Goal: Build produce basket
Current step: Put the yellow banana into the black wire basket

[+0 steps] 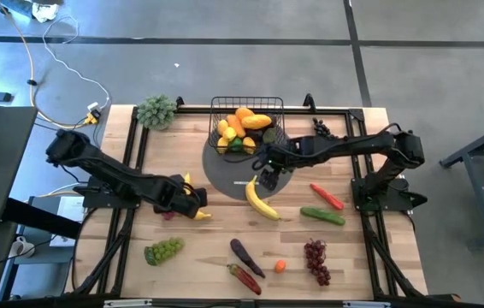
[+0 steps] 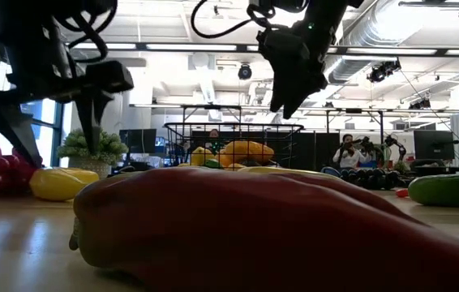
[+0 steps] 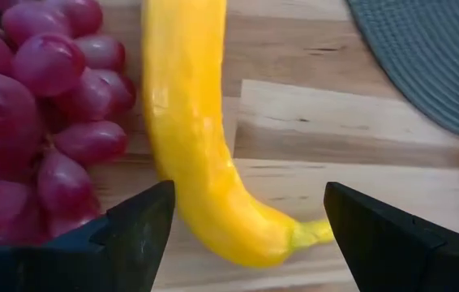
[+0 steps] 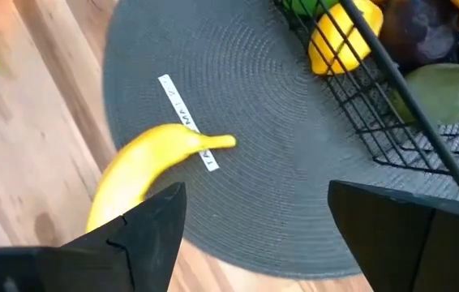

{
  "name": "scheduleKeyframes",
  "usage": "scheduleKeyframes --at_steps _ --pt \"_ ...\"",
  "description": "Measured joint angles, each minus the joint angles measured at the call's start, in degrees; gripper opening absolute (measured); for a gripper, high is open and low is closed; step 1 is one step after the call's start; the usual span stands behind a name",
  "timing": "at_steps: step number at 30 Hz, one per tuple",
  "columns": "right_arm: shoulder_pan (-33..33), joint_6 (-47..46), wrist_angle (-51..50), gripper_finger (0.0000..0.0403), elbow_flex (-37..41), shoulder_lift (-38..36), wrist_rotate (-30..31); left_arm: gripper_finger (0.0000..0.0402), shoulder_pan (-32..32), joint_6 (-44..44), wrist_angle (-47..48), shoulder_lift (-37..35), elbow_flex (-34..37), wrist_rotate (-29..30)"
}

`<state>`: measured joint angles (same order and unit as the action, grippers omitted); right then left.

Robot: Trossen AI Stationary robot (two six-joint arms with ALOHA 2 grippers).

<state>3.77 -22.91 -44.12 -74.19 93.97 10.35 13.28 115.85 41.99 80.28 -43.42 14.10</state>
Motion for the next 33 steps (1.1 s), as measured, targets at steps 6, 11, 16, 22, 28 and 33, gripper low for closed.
scheduleKeyframes --at_steps 6,11,16,22,28,33 --pt "0.67 1.31 -1.56 0.0281 0.00 0.00 -0.01 0.0305 0.00 2.44 0.02 2.61 -0.20 -0.72" --pt "0.74 2.02 -2.49 0.0281 0.00 0.00 -0.01 0.0305 -0.02 3.15 -0.04 4.02 -0.20 -1.04" --pt "0.74 2.88 -2.75 0.0281 0.00 0.00 -0.03 0.0305 -0.71 4.00 -0.02 5.84 -0.20 -1.04" --pt "0.74 3.89 -3.22 0.0281 0.00 0.00 -0.03 0.0305 -1.77 4.00 -0.09 8.53 -0.20 -1.50" --pt "0.74 3.67 -4.50 0.0281 0.00 0.00 -0.03 0.0273 -1.73 2.23 -1.91 9.15 -0.20 -1.68" --pt "0.74 2.38 -6.26 0.0281 0.00 0.00 -0.03 0.0212 -1.73 -0.77 -1.91 9.15 -0.20 -1.65"
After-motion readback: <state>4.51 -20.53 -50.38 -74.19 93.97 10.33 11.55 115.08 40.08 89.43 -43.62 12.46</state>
